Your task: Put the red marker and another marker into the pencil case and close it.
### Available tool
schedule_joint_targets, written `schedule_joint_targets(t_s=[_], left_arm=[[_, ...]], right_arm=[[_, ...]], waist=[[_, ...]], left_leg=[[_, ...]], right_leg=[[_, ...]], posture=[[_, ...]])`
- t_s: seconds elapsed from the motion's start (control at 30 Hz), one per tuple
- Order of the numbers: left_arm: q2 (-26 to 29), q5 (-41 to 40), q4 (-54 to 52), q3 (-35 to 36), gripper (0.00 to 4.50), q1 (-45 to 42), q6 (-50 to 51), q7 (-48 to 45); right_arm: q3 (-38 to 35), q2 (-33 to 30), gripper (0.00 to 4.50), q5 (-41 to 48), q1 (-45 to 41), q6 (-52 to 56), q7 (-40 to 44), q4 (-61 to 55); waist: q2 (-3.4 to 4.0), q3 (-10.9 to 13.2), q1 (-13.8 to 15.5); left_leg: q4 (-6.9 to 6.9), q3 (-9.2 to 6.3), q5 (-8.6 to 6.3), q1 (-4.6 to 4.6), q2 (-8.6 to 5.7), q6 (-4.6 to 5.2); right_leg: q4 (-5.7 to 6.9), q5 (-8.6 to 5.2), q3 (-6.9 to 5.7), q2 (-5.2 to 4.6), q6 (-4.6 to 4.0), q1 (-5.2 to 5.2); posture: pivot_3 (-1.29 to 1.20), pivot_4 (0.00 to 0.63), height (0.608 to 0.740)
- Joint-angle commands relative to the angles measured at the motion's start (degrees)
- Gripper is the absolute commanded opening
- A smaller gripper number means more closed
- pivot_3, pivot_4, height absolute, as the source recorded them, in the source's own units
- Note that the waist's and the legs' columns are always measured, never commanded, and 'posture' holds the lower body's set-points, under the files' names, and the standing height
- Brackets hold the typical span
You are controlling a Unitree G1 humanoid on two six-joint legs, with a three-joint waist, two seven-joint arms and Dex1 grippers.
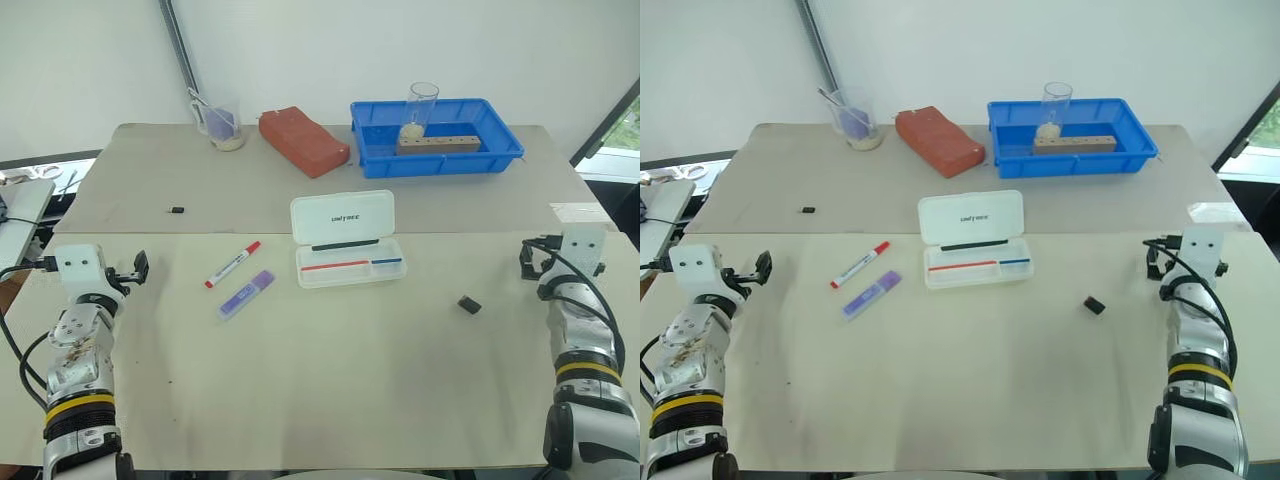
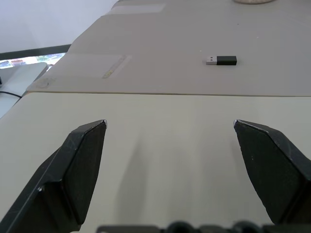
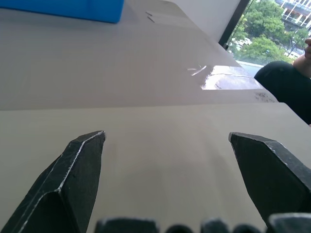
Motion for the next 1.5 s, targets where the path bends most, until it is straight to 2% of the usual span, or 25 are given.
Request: schedule_joint_targets(t_s=[0.03,0.23,0.33,0.43,0.57,0.67,0.77,0.9,1.13,1.23,1.47,1.5], left_arm=[[2.99,-1.68,-4.45,0.44,4.46,-0.36,0.26,-3.76],[10.51,-5.24,-13.34,-7.35,4.46,-7.34,8.02,-18.65],[13.06,-6.52,-17.02,-15.15,4.46,-13.69,13.14,-27.93],[11.84,-6.59,-18.96,-24.51,4.46,-21.81,16.07,-36.54],[5.74,-3.36,-17.14,-36.43,4.46,-29.34,15.20,-43.84],[1.26,0.01,-13.09,-42.45,4.46,-31.67,11.98,-46.79],[-1.39,1.37,-10.52,-44.62,4.46,-31.53,9.73,-48.69],[-5.47,7.97,-4.62,-50.12,4.46,-30.63,2.93,-47.78],[-7.77,11.29,-0.77,-51.16,4.46,-28.30,-0.14,-47.90],[-8.57,12.79,2.14,-51.28,3.61,-28.24,-1.15,-47.55],[-11.06,15.34,8.80,-50.57,0.12,-29.31,-3.95,-46.47],[-11.11,15.57,8.55,-50.66,0.05,-29.09,-4.23,-46.61]], right_arm=[[1.19,-1.01,4.50,-0.91,0.90,0.13,1.80,-4.63],[4.53,-3.18,4.50,-0.01,1.95,5.01,11.57,-16.77],[5.29,-4.88,4.50,3.13,2.24,10.50,18.72,-24.67],[6.95,-7.46,4.50,8.29,5.02,17.37,28.06,-36.98],[8.19,-10.15,4.50,14.85,10.30,26.52,35.22,-52.81],[9.99,-12.98,4.50,17.61,15.24,31.39,39.39,-62.85],[10.28,-13.65,4.50,19.67,17.72,35.78,39.08,-69.56],[9.94,-12.02,4.50,21.76,18.97,41.16,35.52,-76.80],[8.98,-11.46,4.50,22.61,21.77,45.12,32.40,-82.40],[9.42,-11.56,4.50,22.76,22.82,45.73,31.91,-83.85],[9.79,-11.76,4.50,23.39,23.18,46.29,31.55,-85.54],[9.78,-11.88,4.50,23.47,22.91,46.30,31.64,-85.39]], waist=[[-0.01,0.01,0.04],[0.08,0.10,0.44],[0.23,0.09,1.12],[0.34,0.09,1.67],[0.39,0.07,2.24],[0.33,0.11,2.40],[0.19,0.20,1.74],[0.21,0.20,1.85],[0.26,0.17,2.68],[0.27,0.16,2.96],[0.30,0.14,3.16],[0.31,0.14,3.16]], left_leg=[[0.00,0.00,0.00,0.00,0.00,0.00],[0.01,0.01,0.00,-0.10,0.00,-0.02],[0.05,0.01,0.01,-0.17,0.01,-0.04],[0.05,0.00,0.01,-0.19,0.00,-0.03],[0.10,-0.09,0.02,-0.30,0.02,-0.02],[0.13,-0.14,0.09,-0.36,0.00,0.15],[0.14,-0.52,0.26,-0.46,-0.14,0.53],[0.25,-1.42,0.26,-0.73,-0.61,0.62],[0.52,-1.67,0.24,-1.42,-0.62,0.83],[0.57,-1.85,0.27,-1.48,-0.71,0.88],[0.82,-2.65,0.27,-1.73,-0.93,0.94],[0.84,-2.71,0.26,-1.74,-0.94,0.95]], right_leg=[[0.00,0.00,0.00,0.00,0.00,0.00],[0.01,0.00,-0.09,0.00,0.00,-0.05],[0.00,0.01,-0.20,-0.03,0.05,-0.05],[0.00,-0.02,-0.24,0.02,0.08,-0.03],[-0.01,-0.14,-0.30,0.07,0.28,-0.06],[-0.06,-0.13,-0.26,0.09,0.26,-0.08],[-0.08,-0.11,-0.19,0.12,0.23,-0.16],[-0.08,-0.08,-0.28,0.11,0.19,-0.24],[0.05,0.01,-0.47,0.12,0.05,-0.75],[0.10,0.01,-0.52,0.13,0.05,-0.87],[0.11,0.02,-0.91,0.12,0.07,-0.93],[0.11,0.02,-0.97,0.12,0.07,-0.91]], posture=[[0.00,0.150,0.740],[0.00,0.150,0.740],[0.00,0.150,0.740],[0.00,0.150,0.740],[0.00,0.150,0.740],[0.00,0.150,0.740],[0.00,0.150,0.740],[0.00,0.150,0.740],[0.00,0.150,0.740],[0.00,0.150,0.740],[0.00,0.150,0.740],[0.00,0.150,0.740]])
